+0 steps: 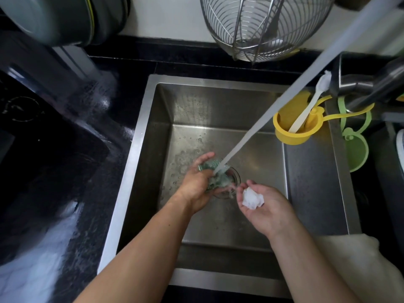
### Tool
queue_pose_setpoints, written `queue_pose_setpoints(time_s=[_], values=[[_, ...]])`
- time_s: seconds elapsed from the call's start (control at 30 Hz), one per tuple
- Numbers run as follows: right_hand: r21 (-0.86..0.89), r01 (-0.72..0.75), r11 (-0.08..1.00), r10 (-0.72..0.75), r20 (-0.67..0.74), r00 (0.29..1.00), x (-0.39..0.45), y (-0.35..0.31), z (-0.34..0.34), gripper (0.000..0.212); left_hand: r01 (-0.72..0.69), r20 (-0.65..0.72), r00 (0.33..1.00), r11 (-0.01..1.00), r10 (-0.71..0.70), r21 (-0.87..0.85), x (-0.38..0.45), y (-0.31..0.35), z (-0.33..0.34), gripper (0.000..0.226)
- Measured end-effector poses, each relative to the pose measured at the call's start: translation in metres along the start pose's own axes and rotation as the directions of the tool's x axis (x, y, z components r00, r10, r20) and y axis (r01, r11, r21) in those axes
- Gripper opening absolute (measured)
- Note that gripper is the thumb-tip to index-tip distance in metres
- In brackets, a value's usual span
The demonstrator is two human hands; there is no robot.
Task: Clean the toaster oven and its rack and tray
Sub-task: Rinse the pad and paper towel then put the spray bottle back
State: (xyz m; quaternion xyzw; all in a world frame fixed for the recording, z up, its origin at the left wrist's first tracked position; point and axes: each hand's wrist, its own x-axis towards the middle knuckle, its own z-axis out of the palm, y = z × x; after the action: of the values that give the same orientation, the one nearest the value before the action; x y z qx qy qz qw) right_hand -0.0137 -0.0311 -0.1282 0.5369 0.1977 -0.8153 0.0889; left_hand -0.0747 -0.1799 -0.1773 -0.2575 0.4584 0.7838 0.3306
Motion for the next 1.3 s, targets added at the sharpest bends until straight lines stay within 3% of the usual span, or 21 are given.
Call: queue_pose_setpoints(time_s=[0.1, 0.2, 0.4, 0.47, 0.6, 0.8, 0.83, 0.9, 0.97, 1.0, 1.03, 1.13, 1.2, 1.3], values=[[-0.008, 0.010, 1.000, -0.010, 0.002, 1.000, -0.001, -0.001, 0.002, 0.026, 0.024, 0.018, 1.000, 0.999, -0.024, -0.033, 0.008, -0.003, 0.004, 0.042], [-0.015, 0.014, 1.000, -0.014, 0.007, 1.000, -0.001, -0.002, 0.001, 0.026, 0.018, -0.064, 0.998, 0.998, -0.022, -0.056, 0.013, -0.003, 0.011, 0.042], [-0.015, 0.023, 1.000, -0.023, -0.006, 1.000, -0.003, -0.002, -0.003, 0.024, 0.087, -0.111, 0.992, 0.968, -0.062, 0.237, 0.016, -0.008, 0.009, 0.018], [-0.010, 0.019, 1.000, -0.019, -0.011, 1.000, -0.003, -0.001, -0.004, 0.023, 0.133, -0.151, 0.985, 0.939, -0.089, 0.316, 0.017, -0.010, 0.009, 0.029], [-0.011, 0.012, 1.000, -0.012, -0.015, 1.000, -0.004, 0.003, -0.006, 0.020, 0.075, -0.237, 0.971, 0.912, 0.025, 0.403, 0.019, -0.016, 0.014, 0.033], [-0.026, 0.010, 1.000, -0.010, -0.002, 1.000, -0.007, 0.005, -0.004, 0.022, 0.149, -0.379, 0.923, 0.842, 0.070, 0.519, 0.024, -0.012, 0.011, 0.051], [-0.026, 0.009, 1.000, -0.008, 0.001, 1.000, -0.007, 0.005, -0.004, 0.023, 0.143, -0.354, 0.935, 0.878, 0.031, 0.456, 0.022, -0.012, 0.007, 0.055], [-0.023, 0.007, 1.000, -0.007, 0.005, 1.000, -0.006, 0.005, -0.004, 0.024, 0.152, -0.226, 0.967, 0.979, -0.119, 0.137, 0.019, -0.008, 0.002, 0.057], [-0.018, 0.011, 1.000, -0.011, 0.004, 1.000, -0.006, 0.004, -0.006, 0.024, 0.193, -0.087, 0.975, 0.971, -0.207, -0.141, 0.019, -0.004, -0.001, 0.045], [-0.017, 0.015, 1.000, -0.015, 0.001, 1.000, -0.006, 0.003, -0.007, 0.025, 0.182, -0.052, 0.979, 0.963, -0.196, -0.199, 0.017, -0.001, -0.001, 0.029], [-0.014, 0.019, 1.000, -0.019, -0.002, 1.000, -0.006, 0.003, -0.008, 0.025, 0.158, -0.007, 0.986, 0.959, -0.165, -0.233, 0.016, 0.000, -0.002, 0.011], [-0.006, 0.025, 1.000, -0.025, -0.003, 1.000, -0.006, 0.003, -0.012, 0.027, 0.099, -0.015, 0.994, 0.956, -0.107, -0.277, 0.017, -0.002, -0.005, 0.032], [-0.008, 0.026, 1.000, -0.026, -0.007, 1.000, -0.007, 0.004, -0.014, 0.027, 0.114, -0.025, 0.992, 0.963, -0.124, -0.245, 0.016, -0.005, -0.007, 0.019], [-0.009, 0.022, 1.000, -0.022, -0.012, 1.000, -0.009, 0.006, -0.016, 0.026, 0.268, 0.020, 0.963, 0.946, -0.268, -0.181, 0.013, -0.004, -0.009, 0.067]])
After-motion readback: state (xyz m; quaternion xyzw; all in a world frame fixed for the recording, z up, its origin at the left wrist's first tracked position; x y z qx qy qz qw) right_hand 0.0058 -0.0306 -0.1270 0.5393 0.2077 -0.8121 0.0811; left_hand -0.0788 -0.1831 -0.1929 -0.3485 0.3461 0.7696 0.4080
